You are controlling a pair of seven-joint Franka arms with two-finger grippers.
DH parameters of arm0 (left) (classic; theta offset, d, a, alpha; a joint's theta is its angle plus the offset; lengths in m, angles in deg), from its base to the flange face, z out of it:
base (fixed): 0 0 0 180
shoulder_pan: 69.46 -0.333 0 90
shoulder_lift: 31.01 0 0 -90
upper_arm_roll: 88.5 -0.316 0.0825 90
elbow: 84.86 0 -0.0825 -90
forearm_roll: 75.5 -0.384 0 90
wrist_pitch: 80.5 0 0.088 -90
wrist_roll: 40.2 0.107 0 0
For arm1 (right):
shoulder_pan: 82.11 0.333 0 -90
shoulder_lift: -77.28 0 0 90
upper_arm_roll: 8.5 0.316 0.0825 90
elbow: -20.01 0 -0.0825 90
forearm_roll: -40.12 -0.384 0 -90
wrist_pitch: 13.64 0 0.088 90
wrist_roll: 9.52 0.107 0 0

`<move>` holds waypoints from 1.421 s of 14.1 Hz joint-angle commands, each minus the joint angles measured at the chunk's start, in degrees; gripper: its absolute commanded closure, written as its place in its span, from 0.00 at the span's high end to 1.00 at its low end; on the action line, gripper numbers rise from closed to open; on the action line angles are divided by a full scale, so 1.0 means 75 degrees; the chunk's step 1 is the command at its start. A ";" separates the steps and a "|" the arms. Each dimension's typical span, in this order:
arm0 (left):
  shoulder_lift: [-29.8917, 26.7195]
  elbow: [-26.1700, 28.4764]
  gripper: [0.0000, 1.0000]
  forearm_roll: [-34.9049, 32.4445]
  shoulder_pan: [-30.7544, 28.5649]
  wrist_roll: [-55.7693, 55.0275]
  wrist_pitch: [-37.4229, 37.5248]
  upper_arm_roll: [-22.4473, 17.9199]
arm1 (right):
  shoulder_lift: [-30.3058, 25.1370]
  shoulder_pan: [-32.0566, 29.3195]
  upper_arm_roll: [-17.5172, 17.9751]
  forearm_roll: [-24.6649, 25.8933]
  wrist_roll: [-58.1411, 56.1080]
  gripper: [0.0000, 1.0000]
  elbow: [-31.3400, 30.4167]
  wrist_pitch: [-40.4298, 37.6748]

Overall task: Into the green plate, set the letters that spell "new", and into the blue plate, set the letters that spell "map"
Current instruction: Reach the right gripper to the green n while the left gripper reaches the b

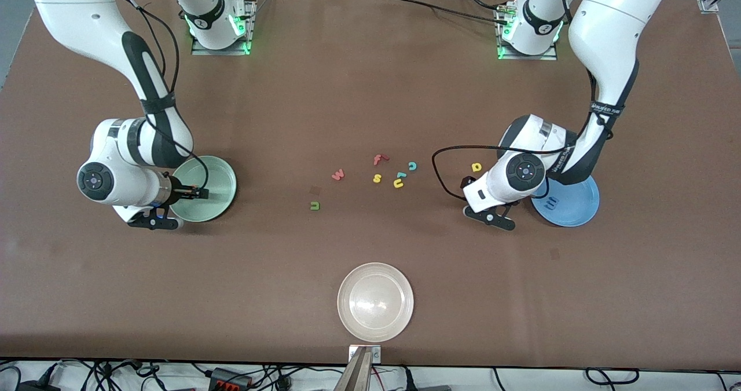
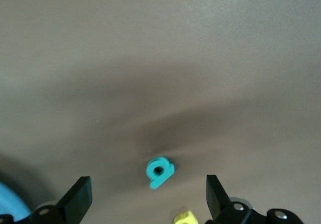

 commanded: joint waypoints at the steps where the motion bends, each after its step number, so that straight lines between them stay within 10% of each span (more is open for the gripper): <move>1: -0.0083 0.0294 1.00 0.0092 -0.0006 -0.0096 -0.0314 -0.0009 | -0.0109 0.0773 0.0012 -0.0047 0.0043 0.99 0.0193 0.0027; 12: 0.0116 0.0845 1.00 0.0021 -0.0029 -0.0202 -0.0841 -0.0009 | 0.1765 0.3107 -0.0012 -0.0070 0.3360 0.76 0.2431 0.0168; 14: 0.0069 0.0927 0.84 0.0010 -0.0017 -0.0190 -0.0830 -0.0021 | 0.2023 0.3248 0.0000 -0.0094 0.3582 0.69 0.2759 0.0424; 17: -0.0001 0.0892 0.35 0.0010 -0.0052 -0.0120 -0.0794 -0.0032 | 0.2305 0.3436 0.0000 -0.0094 0.3969 0.64 0.2866 0.1034; 20: -0.0141 0.0833 0.20 0.0010 -0.0099 -0.0085 -0.0794 -0.0032 | 0.2422 0.3460 0.0000 -0.0082 0.3993 0.63 0.2866 0.1222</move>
